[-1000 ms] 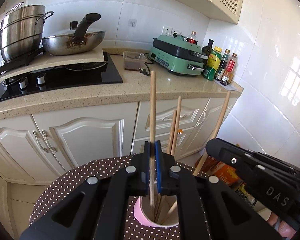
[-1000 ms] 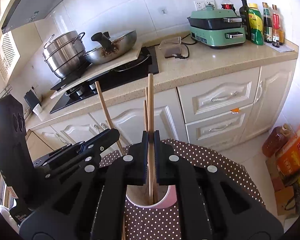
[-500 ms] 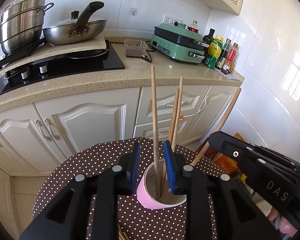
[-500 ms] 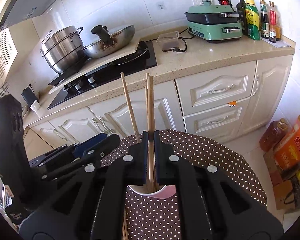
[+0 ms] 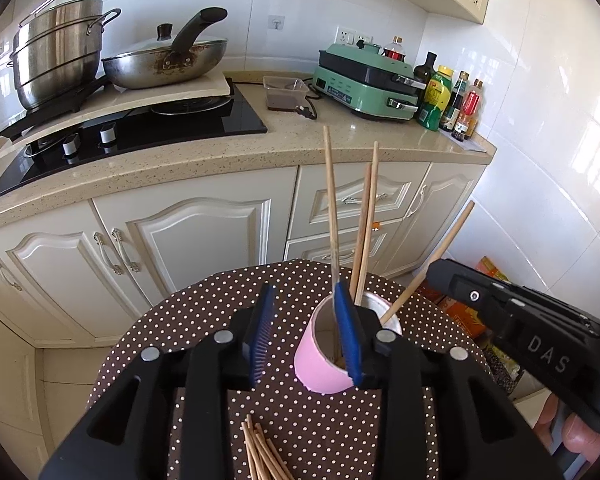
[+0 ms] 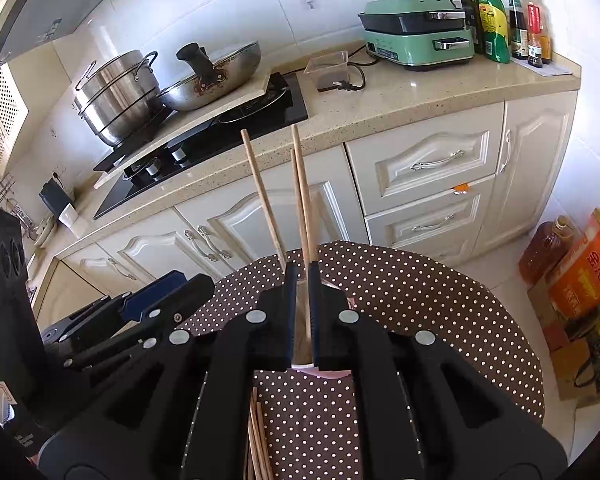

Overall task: Organize utensils
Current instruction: 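Drop the chopsticks into the pink cup by opening both grippers, then move both open grippers back down to the remaining chopsticks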

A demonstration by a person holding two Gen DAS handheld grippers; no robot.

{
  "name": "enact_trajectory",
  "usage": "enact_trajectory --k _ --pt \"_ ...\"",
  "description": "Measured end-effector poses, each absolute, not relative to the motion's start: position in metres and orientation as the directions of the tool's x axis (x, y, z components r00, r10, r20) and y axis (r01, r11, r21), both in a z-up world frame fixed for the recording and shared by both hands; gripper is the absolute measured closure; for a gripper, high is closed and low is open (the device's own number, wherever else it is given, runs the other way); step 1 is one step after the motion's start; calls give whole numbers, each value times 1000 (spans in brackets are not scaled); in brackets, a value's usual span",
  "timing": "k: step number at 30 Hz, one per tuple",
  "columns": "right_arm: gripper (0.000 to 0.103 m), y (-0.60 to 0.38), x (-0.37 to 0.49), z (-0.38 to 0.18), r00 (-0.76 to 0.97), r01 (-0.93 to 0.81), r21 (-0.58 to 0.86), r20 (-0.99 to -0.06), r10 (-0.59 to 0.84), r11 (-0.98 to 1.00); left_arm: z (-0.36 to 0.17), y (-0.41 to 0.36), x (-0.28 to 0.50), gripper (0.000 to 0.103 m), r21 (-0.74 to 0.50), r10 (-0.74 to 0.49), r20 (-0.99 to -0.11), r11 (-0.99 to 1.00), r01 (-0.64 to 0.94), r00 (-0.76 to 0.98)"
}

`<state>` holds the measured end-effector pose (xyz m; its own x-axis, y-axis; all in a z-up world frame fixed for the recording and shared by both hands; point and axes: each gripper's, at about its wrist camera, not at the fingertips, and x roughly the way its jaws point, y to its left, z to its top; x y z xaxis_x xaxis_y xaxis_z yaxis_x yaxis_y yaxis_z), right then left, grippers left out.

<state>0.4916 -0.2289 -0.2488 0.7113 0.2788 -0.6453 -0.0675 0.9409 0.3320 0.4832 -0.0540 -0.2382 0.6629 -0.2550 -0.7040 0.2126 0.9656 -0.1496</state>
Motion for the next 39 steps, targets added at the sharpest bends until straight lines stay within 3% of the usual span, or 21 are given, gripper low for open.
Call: enact_trajectory --k 18,26,39 --pt "96 -218 445 -244 702 -85 341 -646 299 936 -247 -20 436 69 -157 -243 -755 969 191 609" --pt "96 -201 417 -275 625 -105 343 -707 330 933 -291 16 410 69 -205 -240 -845 971 127 477" --pt "96 -175 394 -346 439 -129 321 -830 345 938 -370 4 385 69 -133 -173 -946 978 161 273"
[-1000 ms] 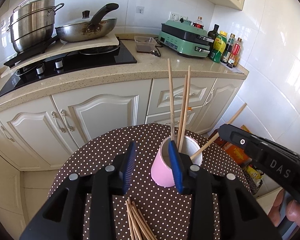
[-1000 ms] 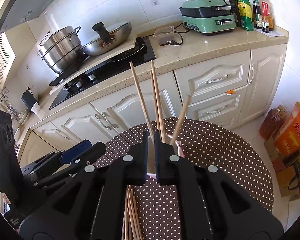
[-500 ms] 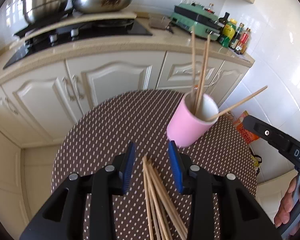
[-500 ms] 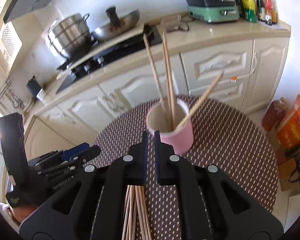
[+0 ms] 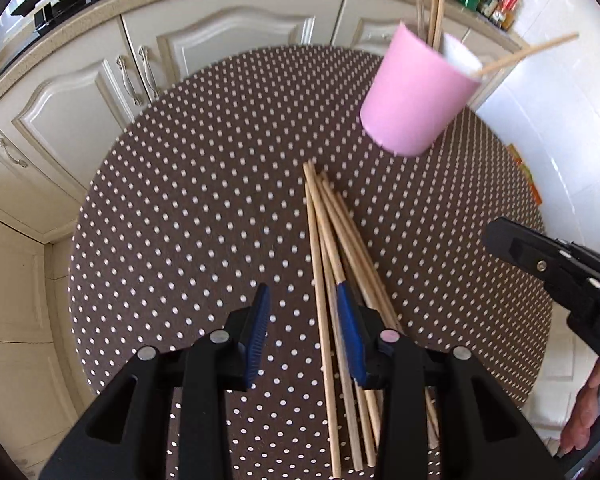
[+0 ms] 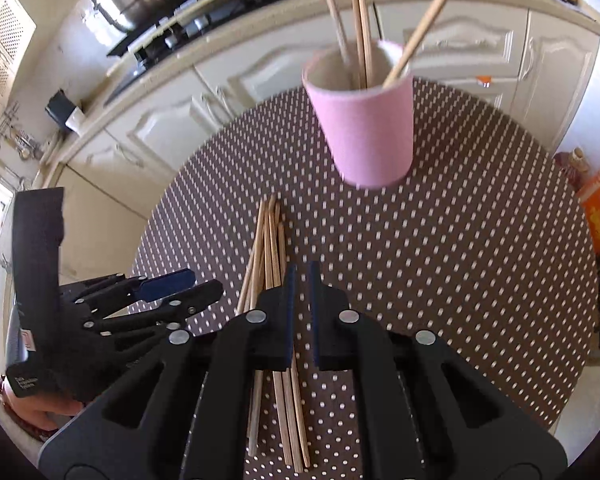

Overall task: Organize utensils
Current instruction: 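Move both open grippers back down to the remaining chopsticks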

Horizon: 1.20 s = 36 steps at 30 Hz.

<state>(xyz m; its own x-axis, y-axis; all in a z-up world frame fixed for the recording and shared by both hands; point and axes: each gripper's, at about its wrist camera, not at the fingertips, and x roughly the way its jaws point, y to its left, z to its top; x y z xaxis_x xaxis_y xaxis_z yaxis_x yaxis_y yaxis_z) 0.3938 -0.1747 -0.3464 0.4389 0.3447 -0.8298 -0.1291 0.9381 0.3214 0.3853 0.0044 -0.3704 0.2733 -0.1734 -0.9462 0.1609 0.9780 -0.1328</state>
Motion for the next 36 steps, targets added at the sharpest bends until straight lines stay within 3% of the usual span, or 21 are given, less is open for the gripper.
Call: enact_trajectory --k 15,36 --pt "96 -161 391 -377 316 -167 330 -875 367 929 -399 -11 403 66 -47 -86 -967 985 164 240" --pt "96 -112 422 -405 226 -240 213 -936 268 947 -399 35 385 65 -82 -99 -970 993 84 222"
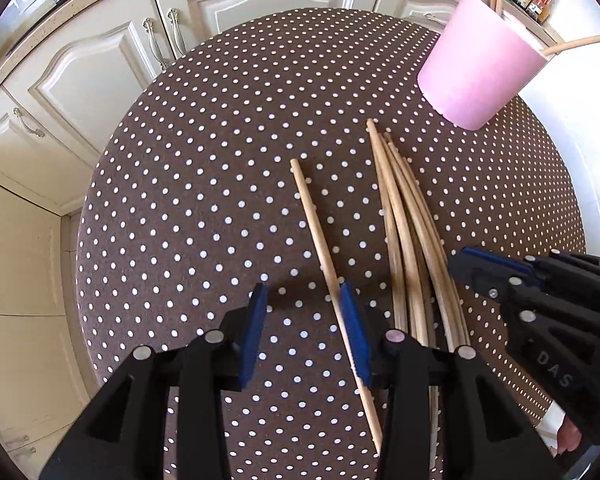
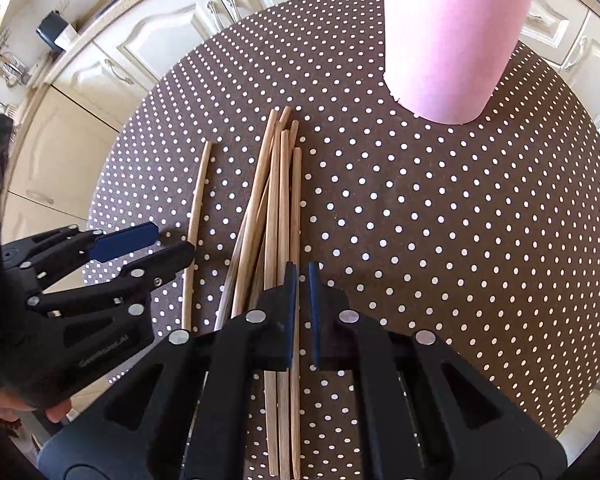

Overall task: Organize utensils
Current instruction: 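Move both open grippers back down to the remaining chopsticks, then close the left gripper on a chopstick while the right gripper grasps another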

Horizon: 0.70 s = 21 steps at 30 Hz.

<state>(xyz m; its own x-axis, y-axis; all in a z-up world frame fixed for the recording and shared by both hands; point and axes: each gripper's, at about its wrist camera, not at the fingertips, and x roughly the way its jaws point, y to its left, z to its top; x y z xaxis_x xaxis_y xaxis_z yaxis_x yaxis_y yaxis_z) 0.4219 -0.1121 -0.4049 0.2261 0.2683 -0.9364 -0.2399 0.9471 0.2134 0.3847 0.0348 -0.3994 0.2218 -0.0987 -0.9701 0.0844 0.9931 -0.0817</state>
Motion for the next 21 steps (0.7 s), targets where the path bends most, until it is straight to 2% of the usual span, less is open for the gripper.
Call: enact_trajectory --k 9,16,18,19,20,21 --pt "93 -86 434 -410 203 -272 143 -958 202 952 -401 29 390 65 -78 -96 -970 993 87 224" --pt "95 -62 460 -413 109 -292 112 -983 150 950 -403 25 408 66 -71 -90 -974 993 97 208" --pt "97 -60 468 -414 89 -294 121 -984 153 948 -404 20 411 76 -31 -54 -976 993 111 211" --pt "97 -62 472 -413 75 -293 133 -984 162 947 -404 18 413 86 -5 -29 -976 994 113 216" --pt "97 -66 477 -412 67 -294 142 -983 169 945 -404 18 414 92 -7 -32 -976 994 112 217" --pt "97 -68 480 -412 61 -294 151 -983 176 944 -404 19 416 93 -22 -43 -976 995 99 215"
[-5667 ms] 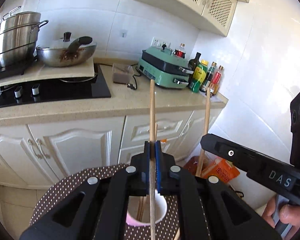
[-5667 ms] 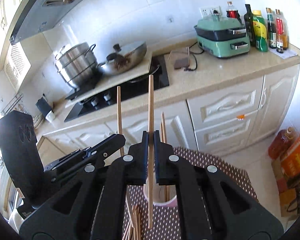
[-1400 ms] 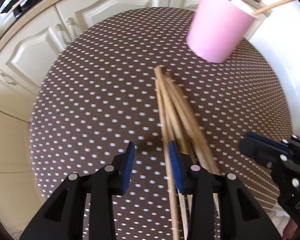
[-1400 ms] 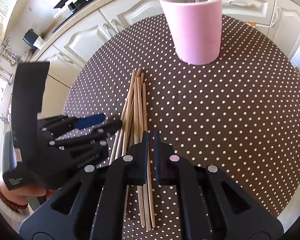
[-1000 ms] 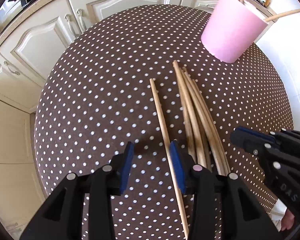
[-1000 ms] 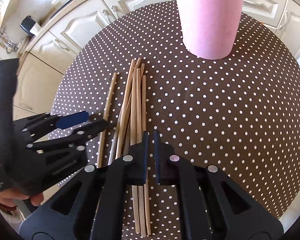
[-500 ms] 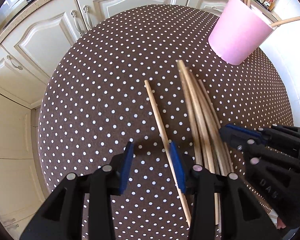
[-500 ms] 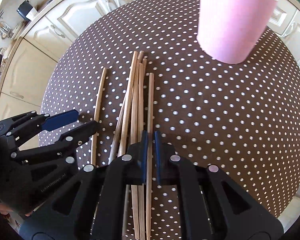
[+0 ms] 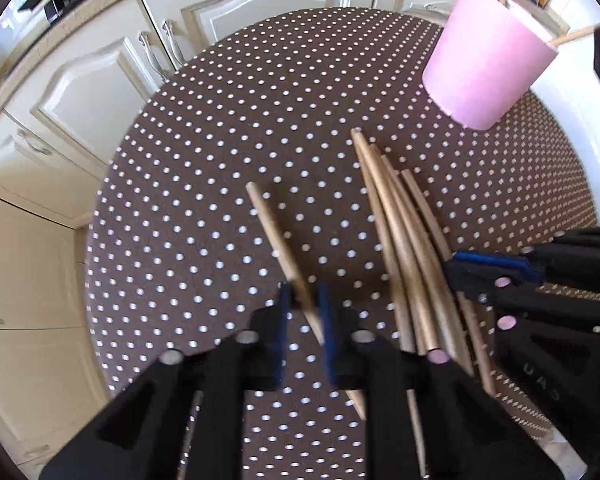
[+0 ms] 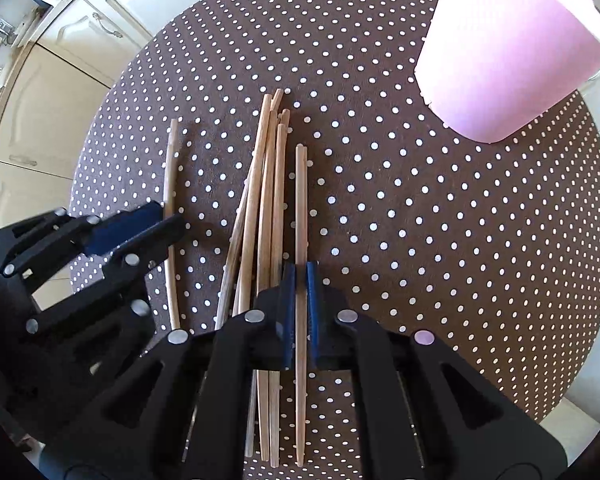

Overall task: Organize utensils
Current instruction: 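Close the left gripper on a chopstick while the right gripper grasps another, then lift both held chopsticks upright and carry them over the pink cup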

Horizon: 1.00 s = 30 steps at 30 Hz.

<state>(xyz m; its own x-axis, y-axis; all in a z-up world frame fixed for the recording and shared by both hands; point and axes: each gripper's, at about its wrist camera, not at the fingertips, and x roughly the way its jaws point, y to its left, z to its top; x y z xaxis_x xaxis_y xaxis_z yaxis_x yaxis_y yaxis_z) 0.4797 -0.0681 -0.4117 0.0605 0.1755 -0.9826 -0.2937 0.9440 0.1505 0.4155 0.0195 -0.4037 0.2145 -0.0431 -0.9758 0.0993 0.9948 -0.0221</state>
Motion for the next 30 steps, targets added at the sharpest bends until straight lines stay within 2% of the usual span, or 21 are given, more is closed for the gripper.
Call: enact_trajectory --k 2,7,15,30 --pt "97 -69 484 -412 53 -296 164 -981 187 941 -403 20 418 97 -24 -44 -976 995 96 213" --pt "97 -87 488 -411 45 -274 219 -970 240 936 -402 19 420 98 -32 -50 -972 996 84 229" --pt "97 -125 467 -409 79 -257 275 -949 304 926 -381 24 408 98 -166 -178 -935 984 63 308" --pt "97 -200 450 -323 287 -203 366 -864 413 908 -305 -4 403 98 -246 -306 -815 952 183 493"
